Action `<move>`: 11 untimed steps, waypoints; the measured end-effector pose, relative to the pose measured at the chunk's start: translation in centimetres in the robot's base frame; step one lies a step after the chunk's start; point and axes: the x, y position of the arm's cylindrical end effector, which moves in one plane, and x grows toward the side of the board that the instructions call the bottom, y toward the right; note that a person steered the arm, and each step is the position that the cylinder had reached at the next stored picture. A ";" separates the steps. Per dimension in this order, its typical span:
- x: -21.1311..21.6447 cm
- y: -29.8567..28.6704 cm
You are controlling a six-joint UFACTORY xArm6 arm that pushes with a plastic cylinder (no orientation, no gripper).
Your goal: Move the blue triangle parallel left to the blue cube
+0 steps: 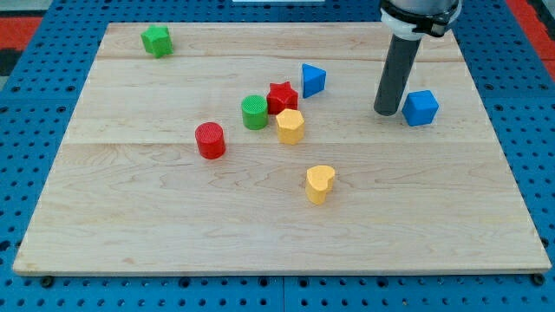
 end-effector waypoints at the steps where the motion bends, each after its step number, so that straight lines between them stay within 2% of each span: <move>1: 0.0 -0.2; 2: 0.0 -0.1; 3: -2.4 0.7; 4: -7.6 0.7; 5: -10.4 -2.9; 6: -9.5 -10.9; 8: -3.5 -14.8; 9: -2.5 -15.1; 10: -2.6 -14.2; 11: -5.2 -16.9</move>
